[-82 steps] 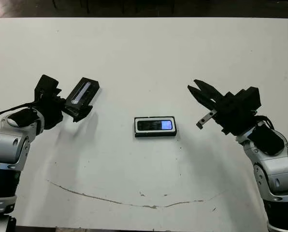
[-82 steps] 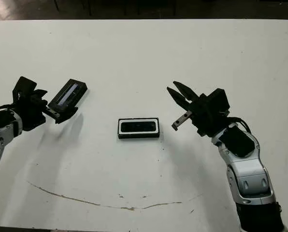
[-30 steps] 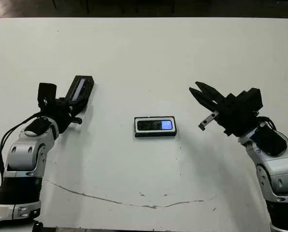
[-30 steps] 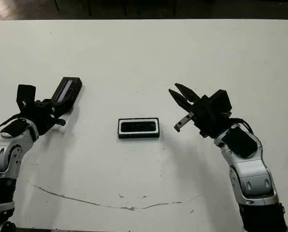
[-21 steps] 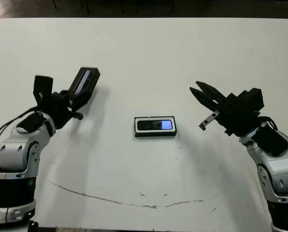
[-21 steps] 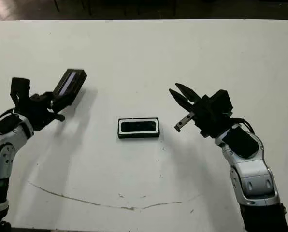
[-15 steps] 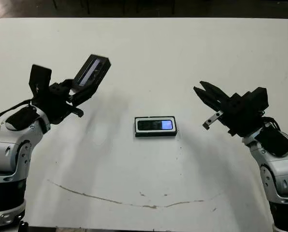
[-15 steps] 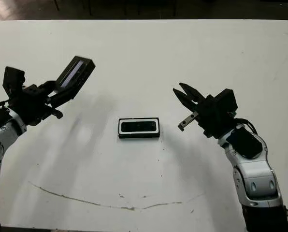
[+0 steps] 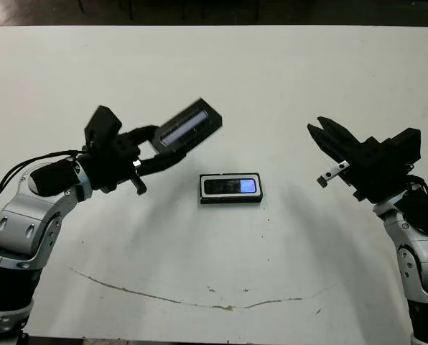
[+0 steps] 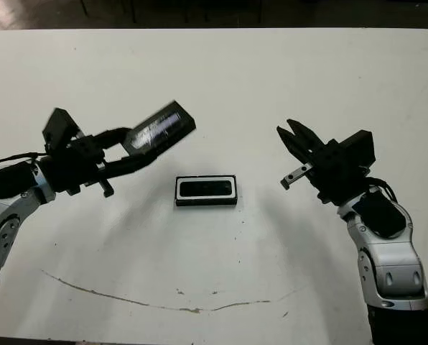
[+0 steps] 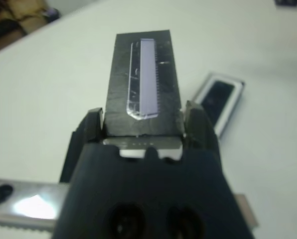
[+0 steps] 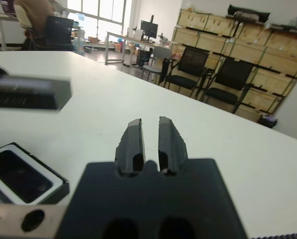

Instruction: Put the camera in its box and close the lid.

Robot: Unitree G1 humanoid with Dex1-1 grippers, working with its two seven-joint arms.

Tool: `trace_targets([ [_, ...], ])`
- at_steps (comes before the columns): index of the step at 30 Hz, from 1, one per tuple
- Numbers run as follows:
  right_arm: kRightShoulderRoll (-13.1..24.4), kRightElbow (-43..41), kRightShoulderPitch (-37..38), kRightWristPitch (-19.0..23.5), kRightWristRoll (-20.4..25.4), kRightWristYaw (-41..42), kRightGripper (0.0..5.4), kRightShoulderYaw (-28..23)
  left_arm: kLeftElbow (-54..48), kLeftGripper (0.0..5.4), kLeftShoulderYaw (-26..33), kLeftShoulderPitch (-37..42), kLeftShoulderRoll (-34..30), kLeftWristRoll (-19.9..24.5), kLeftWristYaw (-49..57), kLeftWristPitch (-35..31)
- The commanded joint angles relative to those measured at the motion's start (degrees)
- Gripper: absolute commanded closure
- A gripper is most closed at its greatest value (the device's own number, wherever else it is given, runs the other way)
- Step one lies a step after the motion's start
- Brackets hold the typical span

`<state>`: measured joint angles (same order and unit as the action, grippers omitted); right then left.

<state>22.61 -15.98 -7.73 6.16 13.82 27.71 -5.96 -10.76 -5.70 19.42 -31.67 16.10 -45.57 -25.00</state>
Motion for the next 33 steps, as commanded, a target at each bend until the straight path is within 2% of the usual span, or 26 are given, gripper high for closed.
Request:
trace_targets([
  [1,1.1,0.9,1.4,-0.1,-1.1,-0.6,5.40,-1.1,3.0,3.94,-2.6,1.2,-1.2,-1.4,-3.6,1.5],
  [13,1.3,1.7,0.9,0.6,-2.0,-3.1,5.40,-2.6,14.7,3.94,-8.2,8.2,0.6,-2.9,-14.4,8.7],
  [21,1.3,1.6,1.5,0.2,-1.7,-2.9,5.40,-2.9,23.8,3.94,-7.2,11.0,3.6,-1.7,-18.2,11.5],
  [29,1.3,1.9,1.6,0.2,-2.0,-2.7,5.40,-2.8,30.4,3.94,-7.8,13.4,4.6,-3.9,-20.0,14.5],
  [33,1.3,1.7,1.8,0.7,-1.9,-2.7,5.40,-2.7,35.0,3.94,-8.6,15.5,5.2,-3.9,-23.9,13.2],
])
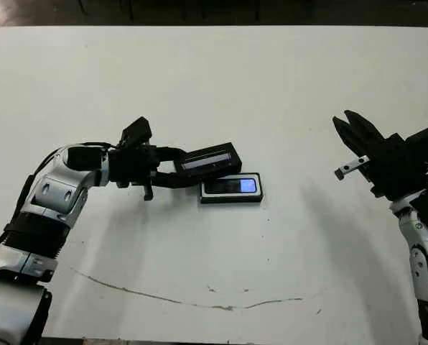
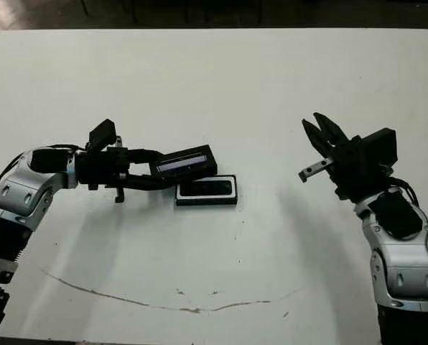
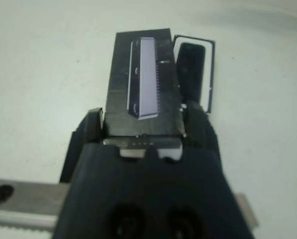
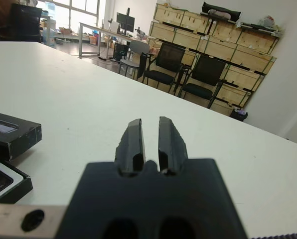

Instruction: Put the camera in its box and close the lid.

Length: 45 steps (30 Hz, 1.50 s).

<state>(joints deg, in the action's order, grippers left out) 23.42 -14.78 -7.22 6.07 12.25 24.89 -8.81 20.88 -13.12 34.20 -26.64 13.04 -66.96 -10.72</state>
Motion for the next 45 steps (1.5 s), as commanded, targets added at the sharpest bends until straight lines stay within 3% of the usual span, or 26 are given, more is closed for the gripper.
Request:
trace_targets([
  [1,0.5,0.4,1.3,0.9,-0.3,0.1,5.40,0.2,4.1,3.94,-1.4,1.3,0.3,-0.8,-3.4,-1.6],
  [21,0.3,1.8,1.8,0.2,-1.4,0.1,5.40,1.4,6.9,3.94,-0.7,4.2,1.7,1.0,-12.5,-4.0],
  [26,0.3,2.7,1.9,-1.0,-1.0,0.7,5.40,1.0,7.2,3.94,-1.5,4.3,2.3,-0.3,-12.0,-3.4],
  [45,0.7,0.8,2.1,1.9,-0.7,0.4,5.40,0.8,2.8,3.94,-3.6,2.6,3.0,-2.1,-11.6,-4.8],
])
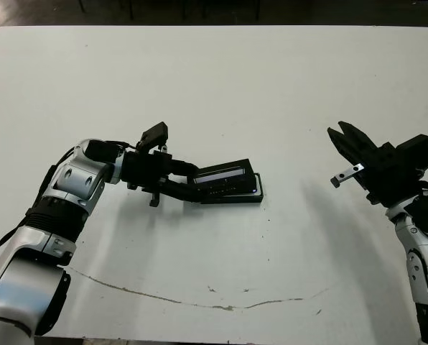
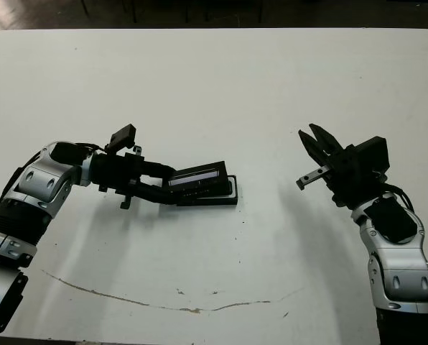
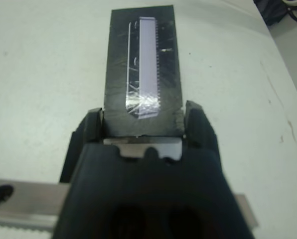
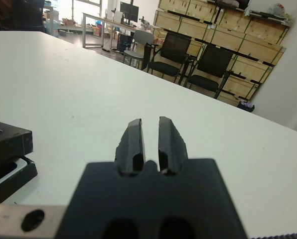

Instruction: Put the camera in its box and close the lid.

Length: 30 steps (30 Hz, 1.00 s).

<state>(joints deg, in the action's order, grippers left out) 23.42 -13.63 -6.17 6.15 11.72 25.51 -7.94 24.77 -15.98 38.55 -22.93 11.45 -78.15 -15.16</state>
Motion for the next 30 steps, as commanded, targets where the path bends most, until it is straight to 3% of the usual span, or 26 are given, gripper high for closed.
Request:
trace_targets([
  [1,0.7,-0.4,1.0,2.0,-0.3,-0.3,5.40,-0.1,-1.5,3.94,-0.8,-1.8,-0.8,-0.6,-0.1,-0.8],
  [16,0.7,0.4,0.8,0.7,-0.4,0.4,5.40,-0.1,-2.4,3.94,-2.5,-2.9,0.5,-2.1,3.4,0.3],
  [26,0.6,-0.1,0.8,1.6,1.5,1.0,5.40,-0.7,0.8,3.94,-3.9,-3.3,2.7,-4.2,6.7,2.0],
  [30,0.7,1.0,0.6,0.1,2.5,2.2,5.40,-0.9,4.0,3.94,-3.6,-3.0,4.0,-3.9,6.3,3.3],
])
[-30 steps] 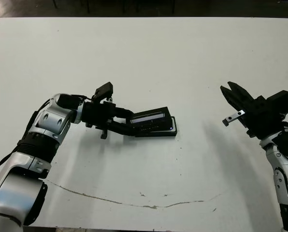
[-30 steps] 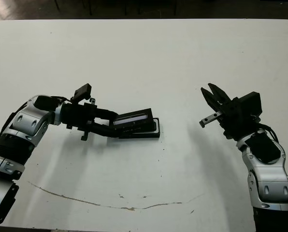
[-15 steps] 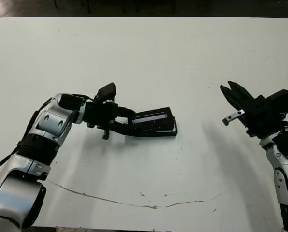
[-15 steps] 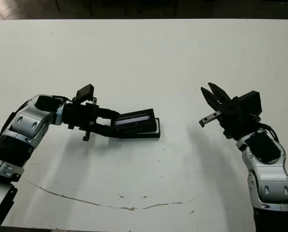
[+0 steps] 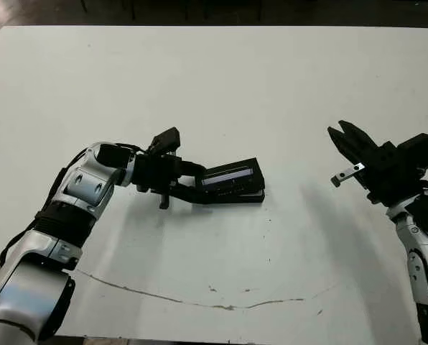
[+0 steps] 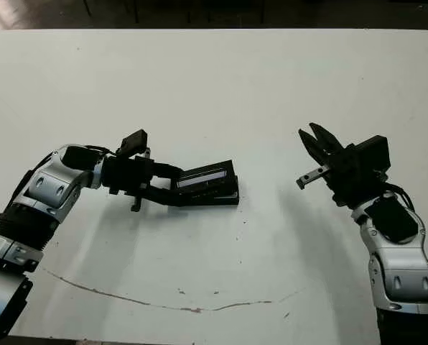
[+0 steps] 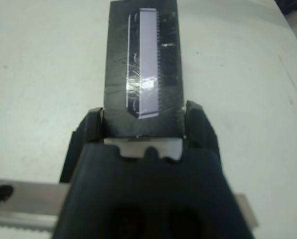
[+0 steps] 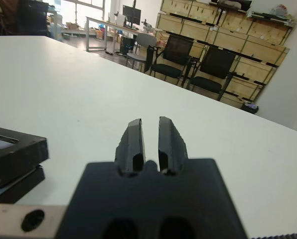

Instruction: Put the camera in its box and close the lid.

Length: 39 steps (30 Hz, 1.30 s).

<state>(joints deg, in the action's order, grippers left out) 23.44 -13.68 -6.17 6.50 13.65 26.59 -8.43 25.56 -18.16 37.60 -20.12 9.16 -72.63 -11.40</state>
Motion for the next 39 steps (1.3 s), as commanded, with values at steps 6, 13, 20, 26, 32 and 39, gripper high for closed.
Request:
trace_targets([
  [6,0.9,0.7,0.9,-0.6,0.9,1.9,5.40,-0.6,4.3,3.94,-2.3,-1.3,1.6,-2.9,1.5,0.3],
  [13,0.8,0.8,1.0,-1.5,1.0,2.4,5.40,-0.6,6.3,3.94,-2.4,-0.5,3.0,-2.5,0.7,0.8],
  [20,1.1,0.9,0.8,-0.7,1.4,2.7,5.40,-1.0,6.9,3.94,-3.0,0.9,3.9,-3.3,1.0,0.4],
  [26,1.4,0.4,0.8,-0.7,1.4,2.7,5.40,-1.2,8.0,3.94,-4.4,4.0,3.8,-5.6,0.9,2.6],
  [32,1.6,0.1,0.9,0.0,2.2,2.9,5.40,-1.4,6.9,3.94,-5.4,4.6,3.6,-7.1,1.3,1.1],
  [39,1.6,0.0,1.0,-0.4,2.2,2.5,5.40,-1.2,6.3,3.94,-6.0,4.4,3.0,-8.9,1.7,2.6],
])
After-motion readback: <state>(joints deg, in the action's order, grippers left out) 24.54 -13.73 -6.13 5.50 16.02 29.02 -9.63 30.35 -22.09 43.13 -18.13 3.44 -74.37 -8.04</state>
